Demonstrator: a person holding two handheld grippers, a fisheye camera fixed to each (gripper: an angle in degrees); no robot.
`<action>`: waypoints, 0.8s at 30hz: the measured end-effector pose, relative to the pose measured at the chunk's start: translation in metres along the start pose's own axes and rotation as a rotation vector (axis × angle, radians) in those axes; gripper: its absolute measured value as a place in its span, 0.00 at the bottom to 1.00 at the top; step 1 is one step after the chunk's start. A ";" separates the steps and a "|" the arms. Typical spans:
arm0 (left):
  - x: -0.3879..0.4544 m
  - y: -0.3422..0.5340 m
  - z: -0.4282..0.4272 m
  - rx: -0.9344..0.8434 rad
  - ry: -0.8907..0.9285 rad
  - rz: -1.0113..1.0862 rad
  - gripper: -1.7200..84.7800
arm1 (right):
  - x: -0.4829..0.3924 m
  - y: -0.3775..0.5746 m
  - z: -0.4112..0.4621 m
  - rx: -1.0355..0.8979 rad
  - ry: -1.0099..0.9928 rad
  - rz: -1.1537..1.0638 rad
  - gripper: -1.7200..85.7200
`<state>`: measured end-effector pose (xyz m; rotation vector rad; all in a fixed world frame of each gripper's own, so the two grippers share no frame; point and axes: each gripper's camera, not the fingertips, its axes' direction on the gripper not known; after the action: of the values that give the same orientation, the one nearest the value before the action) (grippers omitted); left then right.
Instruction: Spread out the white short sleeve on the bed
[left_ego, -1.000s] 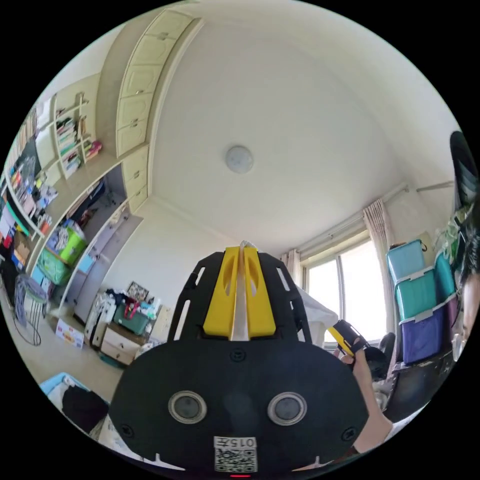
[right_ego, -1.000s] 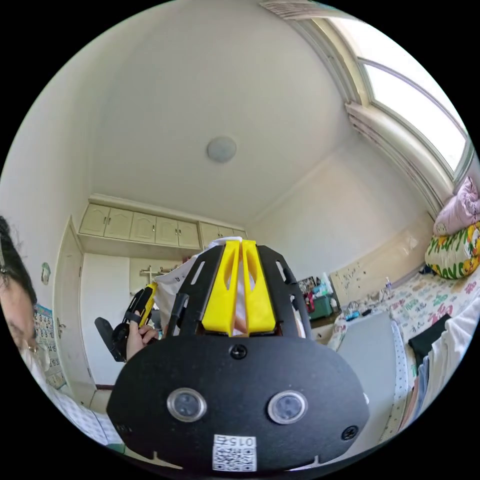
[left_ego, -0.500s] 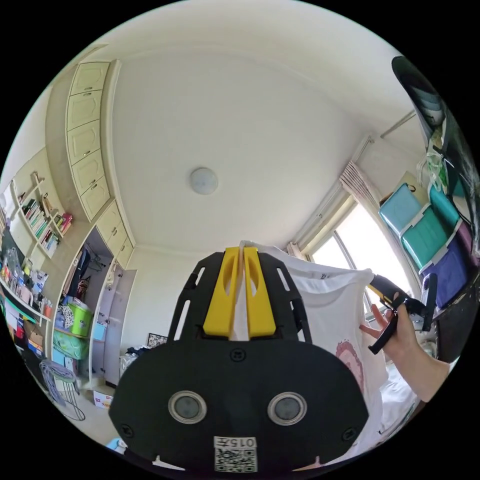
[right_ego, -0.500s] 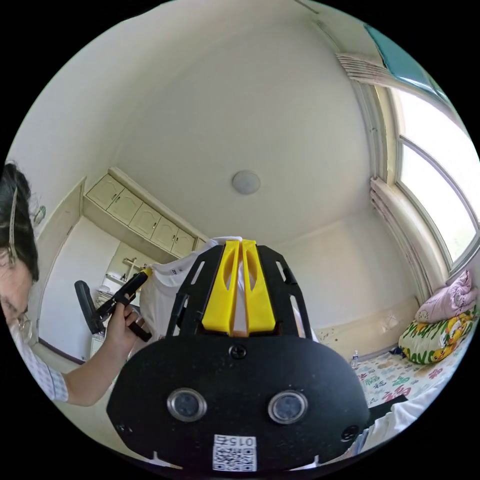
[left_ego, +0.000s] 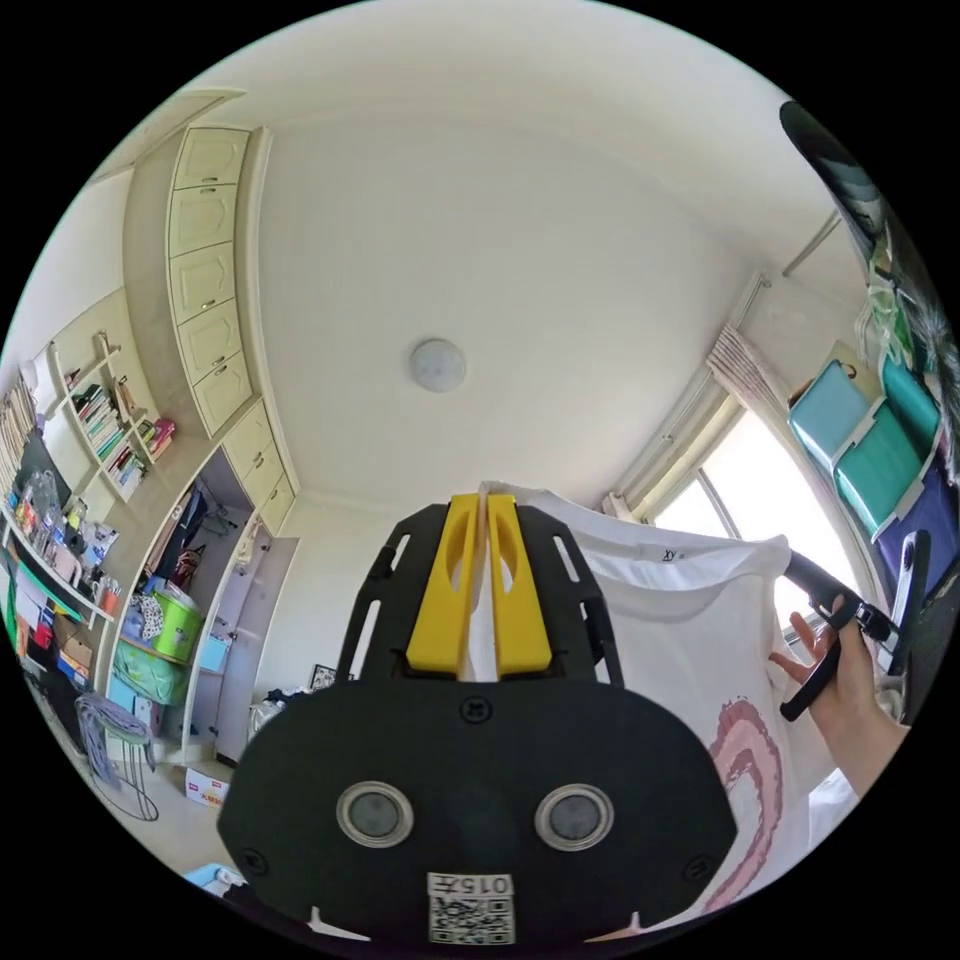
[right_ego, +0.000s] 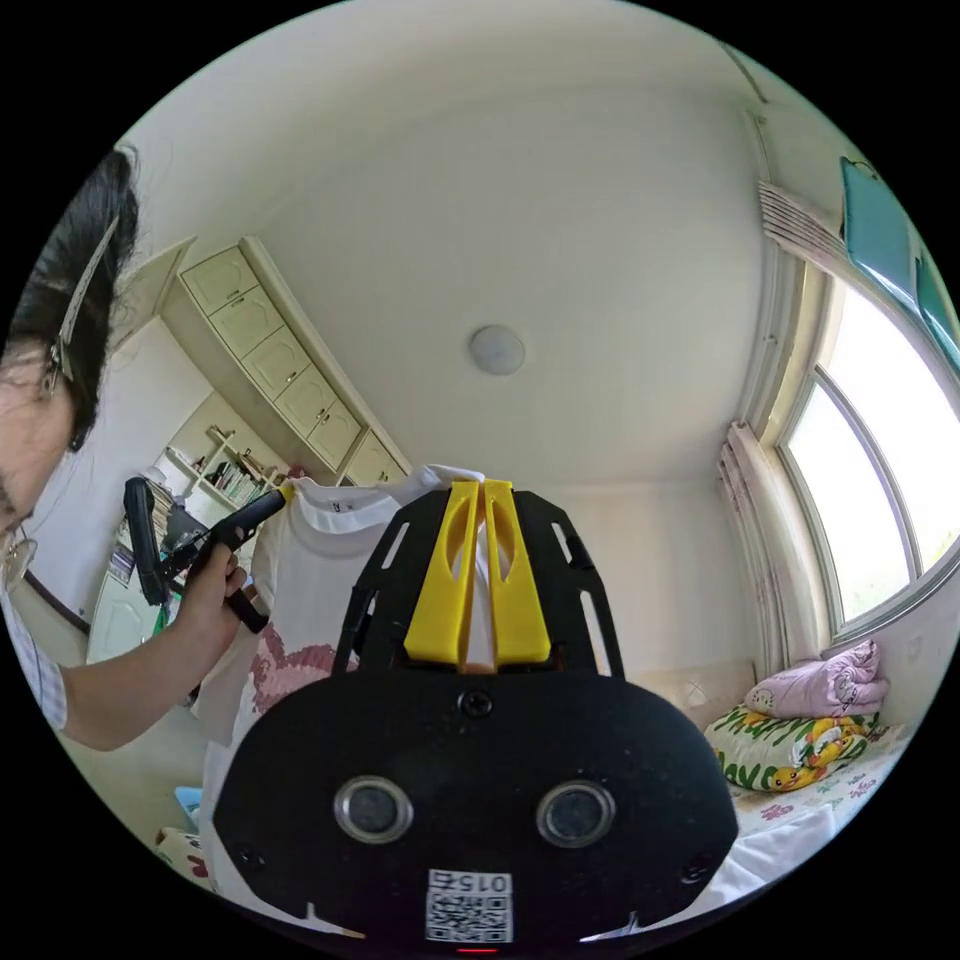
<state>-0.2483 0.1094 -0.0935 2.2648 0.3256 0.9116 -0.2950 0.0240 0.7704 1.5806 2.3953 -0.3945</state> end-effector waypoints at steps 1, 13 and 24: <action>-0.002 0.017 0.017 -0.023 -0.010 0.004 0.02 | -0.005 0.025 0.016 -0.022 0.008 -0.002 0.01; -0.077 0.401 0.300 -0.714 -0.093 0.015 0.04 | 0.023 0.517 0.358 -0.760 0.054 0.103 0.02; -0.144 0.618 0.327 -1.218 0.246 -0.032 0.11 | -0.009 0.842 0.410 -1.357 -0.333 0.343 0.06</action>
<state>-0.1379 -0.5779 0.0669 1.0313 -0.1010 0.9802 0.5066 0.1881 0.3151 1.0307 1.3999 0.8084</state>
